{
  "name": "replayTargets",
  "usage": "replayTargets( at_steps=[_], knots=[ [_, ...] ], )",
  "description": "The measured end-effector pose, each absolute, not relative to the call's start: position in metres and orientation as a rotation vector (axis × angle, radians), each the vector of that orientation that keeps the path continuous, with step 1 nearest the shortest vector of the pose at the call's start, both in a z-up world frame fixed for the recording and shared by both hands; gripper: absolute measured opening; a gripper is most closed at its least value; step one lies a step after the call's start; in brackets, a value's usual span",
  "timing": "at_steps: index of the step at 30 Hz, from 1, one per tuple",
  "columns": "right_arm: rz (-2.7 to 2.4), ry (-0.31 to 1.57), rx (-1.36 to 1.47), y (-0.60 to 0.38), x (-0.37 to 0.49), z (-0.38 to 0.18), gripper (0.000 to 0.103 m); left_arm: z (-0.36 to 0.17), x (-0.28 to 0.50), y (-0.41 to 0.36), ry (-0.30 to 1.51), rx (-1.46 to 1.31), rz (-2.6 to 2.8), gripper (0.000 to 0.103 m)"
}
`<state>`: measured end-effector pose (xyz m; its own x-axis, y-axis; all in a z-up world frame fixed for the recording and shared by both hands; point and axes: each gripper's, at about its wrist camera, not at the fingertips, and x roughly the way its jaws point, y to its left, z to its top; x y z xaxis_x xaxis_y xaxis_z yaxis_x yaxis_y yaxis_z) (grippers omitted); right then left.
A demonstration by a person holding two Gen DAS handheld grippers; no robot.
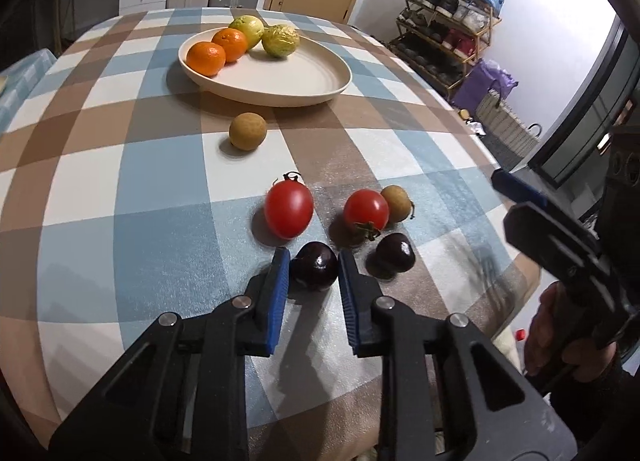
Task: Organize fruits
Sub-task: 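Grasp a dark plum on the cloth with the left gripper, then grasp the other dark plum with the right gripper while the left gripper holds its plum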
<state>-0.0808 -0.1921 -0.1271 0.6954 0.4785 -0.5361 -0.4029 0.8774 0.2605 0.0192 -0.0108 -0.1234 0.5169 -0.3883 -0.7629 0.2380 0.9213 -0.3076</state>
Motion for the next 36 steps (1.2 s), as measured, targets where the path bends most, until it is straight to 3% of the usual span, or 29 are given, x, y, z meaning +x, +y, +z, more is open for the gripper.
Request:
replayTargets(
  at_steps=[22,30,33,36],
  knots=[
    [0.557,0.780,0.091,-0.163,-0.083,-0.150,0.102,-0.088,0.000,0.036,0.843,-0.269,-0.394,0.022],
    [0.574,0.825,0.058,-0.146,-0.075,-0.163,0.081,-0.095,0.001,0.056,0.842,-0.320,-0.350,0.022],
    [0.566,0.830,0.039,-0.142,-0.074,-0.164,0.078,-0.097,0.002,0.059,0.842,-0.323,-0.339,0.022],
    [0.545,0.822,0.019,-0.139,-0.073,-0.166,0.067,-0.103,0.004,0.062,0.854,-0.340,-0.331,0.022]
  ],
)
